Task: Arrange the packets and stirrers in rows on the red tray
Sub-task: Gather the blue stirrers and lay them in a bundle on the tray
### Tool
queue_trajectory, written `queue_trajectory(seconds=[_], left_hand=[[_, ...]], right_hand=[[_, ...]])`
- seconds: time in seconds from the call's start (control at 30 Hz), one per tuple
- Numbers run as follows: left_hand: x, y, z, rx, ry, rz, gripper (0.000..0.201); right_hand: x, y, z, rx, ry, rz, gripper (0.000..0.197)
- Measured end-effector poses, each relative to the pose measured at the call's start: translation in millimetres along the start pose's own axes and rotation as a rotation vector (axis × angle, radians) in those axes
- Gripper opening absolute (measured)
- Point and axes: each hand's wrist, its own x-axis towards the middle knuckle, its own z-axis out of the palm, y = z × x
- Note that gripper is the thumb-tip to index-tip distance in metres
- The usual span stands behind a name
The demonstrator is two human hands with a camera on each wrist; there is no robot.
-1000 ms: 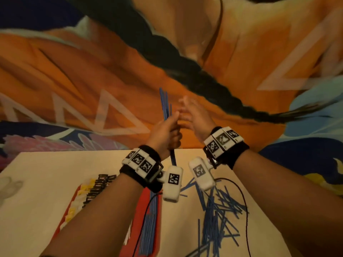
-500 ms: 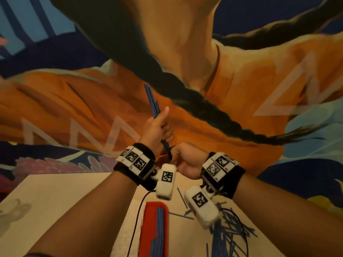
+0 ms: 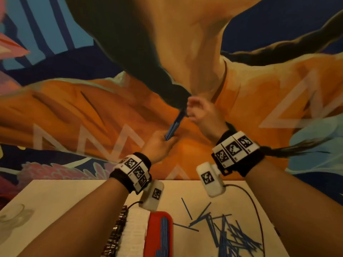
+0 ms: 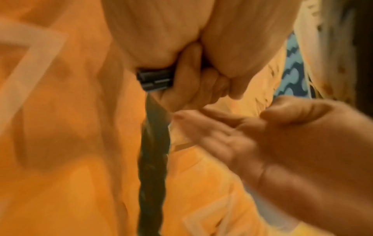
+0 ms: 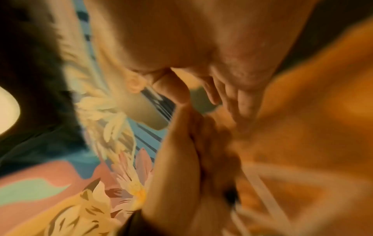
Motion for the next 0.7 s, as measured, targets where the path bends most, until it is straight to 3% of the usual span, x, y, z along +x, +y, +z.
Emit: queue_trajectory(seconds=[0.07, 0.17, 0.3, 0.37, 0.47, 0.53, 0.6, 0.7], left_hand=[[5, 4, -7, 0.239, -0.025, 0.051, 0.042], [15, 11, -16, 0.489, -0.027, 0.118, 0.021], [22, 19, -35, 0.772, 0.01, 0.129, 0.021], [24, 25, -44, 0.896, 0.004, 0.136, 0.03], [28, 32, -50, 0.978, -0.061, 0.154, 0.035], [30, 38, -50, 0.986, -0.091, 0.171, 0.031], [31, 44, -48, 0.967, -0.071, 0.193, 0.017], [30, 46, -46, 0.935, -0.009, 0.221, 0.028]], right_hand=[[4, -12, 1, -0.166, 0.005, -0.115, 0.048], [2, -9, 16, -0.43, -0.103, -0.091, 0.05], [1, -11, 17, -0.492, -0.213, -0.13, 0.025], [-1, -16, 16, -0.654, -0.32, -0.185, 0.014], [-8, -28, 21, -1.035, -0.395, -0.274, 0.016], [-10, -34, 27, -1.204, -0.379, -0.293, 0.006], [-9, -33, 35, -1.304, -0.341, -0.311, 0.007], [-2, -25, 40, -1.328, -0.257, -0.285, 0.019]])
